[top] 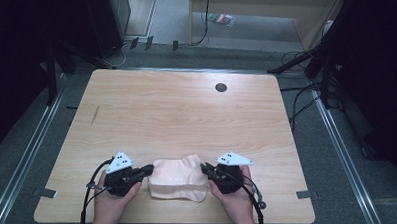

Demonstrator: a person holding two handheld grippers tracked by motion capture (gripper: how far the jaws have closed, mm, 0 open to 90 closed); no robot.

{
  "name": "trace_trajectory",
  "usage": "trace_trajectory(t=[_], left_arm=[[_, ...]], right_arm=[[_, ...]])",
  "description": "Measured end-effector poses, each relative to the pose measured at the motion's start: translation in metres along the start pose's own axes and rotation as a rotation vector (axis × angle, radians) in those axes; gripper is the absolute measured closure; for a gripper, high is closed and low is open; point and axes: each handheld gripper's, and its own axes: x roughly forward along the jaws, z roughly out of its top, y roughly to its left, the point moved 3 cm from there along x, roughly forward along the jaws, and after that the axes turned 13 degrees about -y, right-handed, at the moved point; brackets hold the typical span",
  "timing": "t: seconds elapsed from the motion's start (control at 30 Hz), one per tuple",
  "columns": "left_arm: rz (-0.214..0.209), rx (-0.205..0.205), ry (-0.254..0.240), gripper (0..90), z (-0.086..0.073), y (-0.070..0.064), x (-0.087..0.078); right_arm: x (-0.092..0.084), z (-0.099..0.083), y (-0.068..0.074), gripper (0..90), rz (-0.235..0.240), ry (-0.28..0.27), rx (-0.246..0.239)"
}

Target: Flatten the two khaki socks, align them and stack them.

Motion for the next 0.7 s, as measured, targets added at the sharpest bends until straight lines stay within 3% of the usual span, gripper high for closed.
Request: trace_trajectory(t=[0.27, 0.43, 0.6, 0.7], left_arm=[[-0.008, 0.02, 0.038, 89.7, -0.012, -0.006, -0.007], [-0.001, 0.053, 0.053, 89.6, -0.018, -0.011, -0.012], [-0.006, 0.049, 0.076, 89.6, -0.023, -0.01, -0.009], [-0.001, 0.077, 0.094, 89.6, -0.026, -0.011, -0.007]], right_arm=[[-0.009, -0.012, 0.007, 85.3, 0.014, 0.019, -0.004], [-0.013, -0.019, 0.013, 85.3, 0.023, 0.026, -0.009], [-0.014, -0.022, 0.014, 85.3, 0.022, 0.03, -0.012], [-0.014, -0.026, 0.015, 85.3, 0.023, 0.042, -0.02]])
